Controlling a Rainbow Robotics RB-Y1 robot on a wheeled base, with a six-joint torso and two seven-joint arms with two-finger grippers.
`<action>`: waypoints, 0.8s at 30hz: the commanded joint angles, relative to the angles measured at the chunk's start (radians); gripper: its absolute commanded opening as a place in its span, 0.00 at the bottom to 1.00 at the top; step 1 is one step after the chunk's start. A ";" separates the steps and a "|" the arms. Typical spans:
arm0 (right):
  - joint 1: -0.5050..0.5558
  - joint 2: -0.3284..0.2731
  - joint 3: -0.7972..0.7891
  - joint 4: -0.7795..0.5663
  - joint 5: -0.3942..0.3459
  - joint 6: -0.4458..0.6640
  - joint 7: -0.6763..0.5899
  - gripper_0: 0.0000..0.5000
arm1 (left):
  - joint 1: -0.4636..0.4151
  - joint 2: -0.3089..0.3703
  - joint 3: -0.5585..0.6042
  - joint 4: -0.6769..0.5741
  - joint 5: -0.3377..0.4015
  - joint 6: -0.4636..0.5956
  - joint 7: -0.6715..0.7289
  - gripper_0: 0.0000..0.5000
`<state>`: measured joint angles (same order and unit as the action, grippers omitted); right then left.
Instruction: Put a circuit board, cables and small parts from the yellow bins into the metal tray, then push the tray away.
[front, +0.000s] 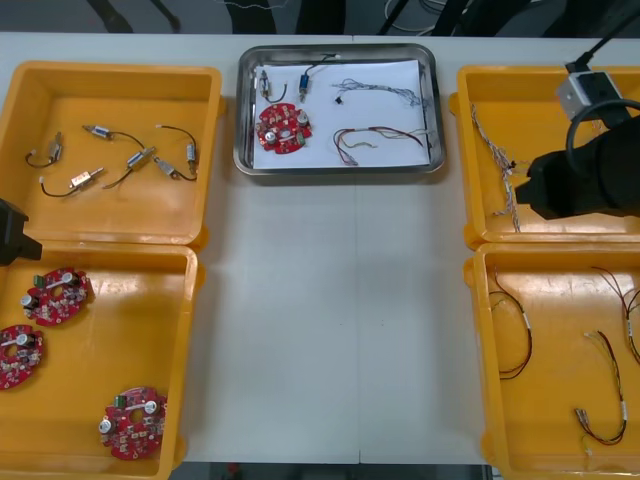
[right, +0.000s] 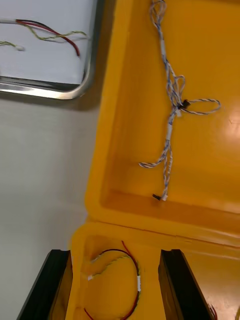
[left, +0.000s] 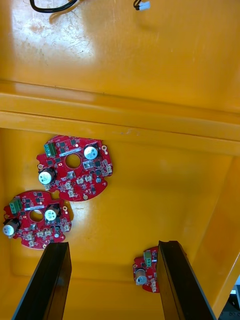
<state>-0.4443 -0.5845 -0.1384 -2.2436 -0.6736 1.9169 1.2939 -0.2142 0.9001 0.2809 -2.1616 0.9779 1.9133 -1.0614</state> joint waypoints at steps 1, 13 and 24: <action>0.072 -0.043 -0.098 -0.033 0.003 0.003 -0.027 1.00 | 0.013 0.045 0.026 -0.026 -0.008 0.007 -0.015 1.00; 0.237 -0.092 -0.196 -0.034 -0.021 0.003 0.016 1.00 | 0.013 0.045 0.026 -0.026 -0.008 0.007 -0.015 1.00; 0.319 -0.095 -0.227 -0.031 -0.027 0.003 0.038 1.00 | 0.013 0.045 0.026 -0.026 -0.008 0.007 -0.015 1.00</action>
<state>-0.1567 -0.6419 -0.3292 -2.2452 -0.6892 1.9169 1.2961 -0.2141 0.9003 0.2809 -2.1617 0.9779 1.9133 -1.0614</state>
